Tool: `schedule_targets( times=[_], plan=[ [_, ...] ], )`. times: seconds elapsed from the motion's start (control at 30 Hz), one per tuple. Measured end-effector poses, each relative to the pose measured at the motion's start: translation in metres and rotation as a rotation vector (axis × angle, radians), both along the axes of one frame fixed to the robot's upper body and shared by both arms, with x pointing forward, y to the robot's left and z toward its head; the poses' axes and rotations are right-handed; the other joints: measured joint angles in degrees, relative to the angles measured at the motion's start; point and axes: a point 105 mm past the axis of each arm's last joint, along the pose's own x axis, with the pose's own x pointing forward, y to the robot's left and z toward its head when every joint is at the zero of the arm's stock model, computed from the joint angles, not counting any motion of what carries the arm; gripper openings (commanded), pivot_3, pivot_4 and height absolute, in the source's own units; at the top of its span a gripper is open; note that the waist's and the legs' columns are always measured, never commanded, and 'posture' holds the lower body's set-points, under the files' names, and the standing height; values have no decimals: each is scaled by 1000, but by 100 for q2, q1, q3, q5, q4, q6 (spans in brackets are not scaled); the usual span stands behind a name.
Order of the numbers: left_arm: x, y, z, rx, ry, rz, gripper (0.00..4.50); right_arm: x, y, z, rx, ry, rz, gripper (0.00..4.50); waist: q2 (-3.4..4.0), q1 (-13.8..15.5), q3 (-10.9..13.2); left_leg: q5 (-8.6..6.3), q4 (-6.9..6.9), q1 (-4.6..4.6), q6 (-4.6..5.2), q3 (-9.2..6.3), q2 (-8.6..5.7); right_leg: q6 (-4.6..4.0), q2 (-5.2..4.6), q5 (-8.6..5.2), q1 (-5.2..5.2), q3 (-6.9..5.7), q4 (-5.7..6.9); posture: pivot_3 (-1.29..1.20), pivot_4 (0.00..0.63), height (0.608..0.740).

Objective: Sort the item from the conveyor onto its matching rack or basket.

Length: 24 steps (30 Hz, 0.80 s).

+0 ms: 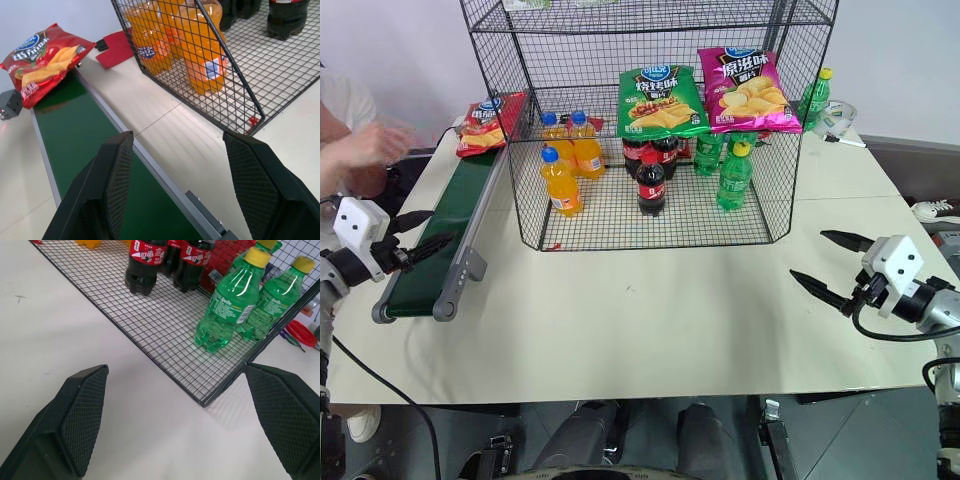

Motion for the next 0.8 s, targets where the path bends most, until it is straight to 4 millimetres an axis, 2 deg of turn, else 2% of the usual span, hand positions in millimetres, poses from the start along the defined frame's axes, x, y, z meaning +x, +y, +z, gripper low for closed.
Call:
schedule_targets(
  times=[0.17,0.3,0.47,0.57,0.63,0.73,0.8],
  plan=[
    [-13,-1,-14,-43,58,-9,2960,1,2,1,-1,-3,8,4500,0,-17,1,0,-7,-2,0,0,1,-1,0,0,0,2,0,0,150,740],
    [-18,2,-8,-76,33,13,2960,2,5,2,4,0,15,4500,0,-12,0,0,-5,-1,0,0,1,-1,-1,-1,-1,2,0,0,150,740],
    [-36,-3,-4,-52,-28,7,2960,2,23,9,95,6,56,4500,1,-21,1,0,-8,-5,0,0,2,-2,-3,-1,2,4,-4,0,150,740],
    [-50,0,4,80,-131,50,2960,-1,44,12,173,17,107,4500,1,-19,1,0,-11,-8,0,0,4,-17,-3,-8,0,5,-5,0,150,740],
    [-65,7,8,382,-258,96,2960,-6,67,12,223,41,178,4500,1,-25,1,0,-23,-7,0,10,4,-21,-12,-10,0,7,-12,0,150,740],
    [-78,5,3,641,-353,83,2960,-16,96,3,266,117,280,4500,1,41,0,-1,-29,-7,1,13,2,-25,-17,-12,-3,7,-28,0,150,740],
    [-91,4,-9,792,-396,57,2960,-27,118,-6,276,185,377,4500,1,56,0,-3,-37,-6,4,13,2,-26,-16,-13,-4,6,-50,0,150,740]
  ],
)
